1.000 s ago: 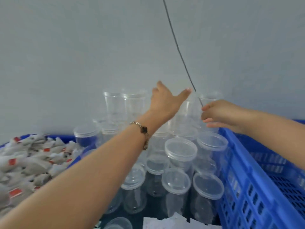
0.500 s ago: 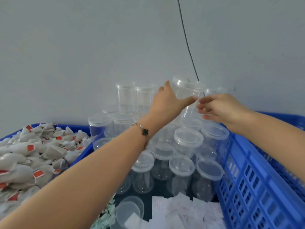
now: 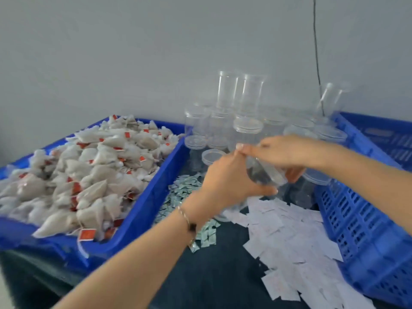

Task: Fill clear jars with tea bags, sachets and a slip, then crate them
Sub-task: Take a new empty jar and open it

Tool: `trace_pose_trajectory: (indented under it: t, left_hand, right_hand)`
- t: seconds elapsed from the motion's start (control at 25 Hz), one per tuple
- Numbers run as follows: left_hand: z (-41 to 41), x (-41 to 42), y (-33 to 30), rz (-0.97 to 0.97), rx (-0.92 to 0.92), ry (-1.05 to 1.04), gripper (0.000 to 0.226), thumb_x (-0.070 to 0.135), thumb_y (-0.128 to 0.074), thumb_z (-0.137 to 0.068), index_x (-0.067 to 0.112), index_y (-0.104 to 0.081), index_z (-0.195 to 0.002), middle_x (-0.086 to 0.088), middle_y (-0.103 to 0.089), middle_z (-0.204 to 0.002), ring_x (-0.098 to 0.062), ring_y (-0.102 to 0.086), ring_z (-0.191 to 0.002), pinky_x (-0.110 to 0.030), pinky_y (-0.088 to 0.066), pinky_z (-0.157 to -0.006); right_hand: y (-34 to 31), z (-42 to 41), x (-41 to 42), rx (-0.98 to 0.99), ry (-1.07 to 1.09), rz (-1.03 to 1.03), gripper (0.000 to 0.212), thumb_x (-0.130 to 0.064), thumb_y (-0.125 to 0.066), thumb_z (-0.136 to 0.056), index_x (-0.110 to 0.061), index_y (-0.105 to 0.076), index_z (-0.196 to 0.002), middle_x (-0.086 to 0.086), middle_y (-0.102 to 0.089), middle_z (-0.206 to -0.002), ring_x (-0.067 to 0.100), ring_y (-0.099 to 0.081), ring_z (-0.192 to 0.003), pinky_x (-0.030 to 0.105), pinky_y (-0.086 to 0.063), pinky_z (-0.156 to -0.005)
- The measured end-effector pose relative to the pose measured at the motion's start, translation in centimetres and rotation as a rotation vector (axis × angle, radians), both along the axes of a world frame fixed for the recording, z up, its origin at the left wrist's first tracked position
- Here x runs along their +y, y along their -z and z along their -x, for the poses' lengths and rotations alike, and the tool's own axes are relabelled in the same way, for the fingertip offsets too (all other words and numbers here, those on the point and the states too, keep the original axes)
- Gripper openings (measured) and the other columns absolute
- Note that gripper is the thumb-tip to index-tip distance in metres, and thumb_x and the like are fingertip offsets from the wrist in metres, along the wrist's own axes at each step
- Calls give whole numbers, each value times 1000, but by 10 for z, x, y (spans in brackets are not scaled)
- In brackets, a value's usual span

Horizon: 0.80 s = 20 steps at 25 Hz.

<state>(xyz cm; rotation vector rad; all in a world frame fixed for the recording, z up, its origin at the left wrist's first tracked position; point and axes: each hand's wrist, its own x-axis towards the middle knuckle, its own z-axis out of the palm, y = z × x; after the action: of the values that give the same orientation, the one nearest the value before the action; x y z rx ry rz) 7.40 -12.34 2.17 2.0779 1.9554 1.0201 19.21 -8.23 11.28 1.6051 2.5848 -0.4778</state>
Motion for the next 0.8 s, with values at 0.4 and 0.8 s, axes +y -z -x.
trace_pose_trajectory:
  t: [0.4, 0.8]
  left_hand:
    - [40, -73, 135, 202, -481, 28, 57, 60, -82, -49, 55, -51, -97, 31, -63, -94, 14, -57, -87, -6, -42, -67]
    - [54, -88, 151, 208, -565, 46, 81, 60, -83, -51, 48, -47, -124, 30, -58, -115, 10, -53, -110, -11, -44, -89]
  right_hand:
    - [100, 28, -37, -39, -497, 369, 53, -13, -75, -68, -42, -51, -106, -16, -46, -112, 11, -43, -114, 28, -44, -93]
    - [78, 54, -34, -240, -525, 69, 72, -33, -79, -61, -50, -31, -112, -7, -43, -99, 18, -59, -82, 28, -50, -53]
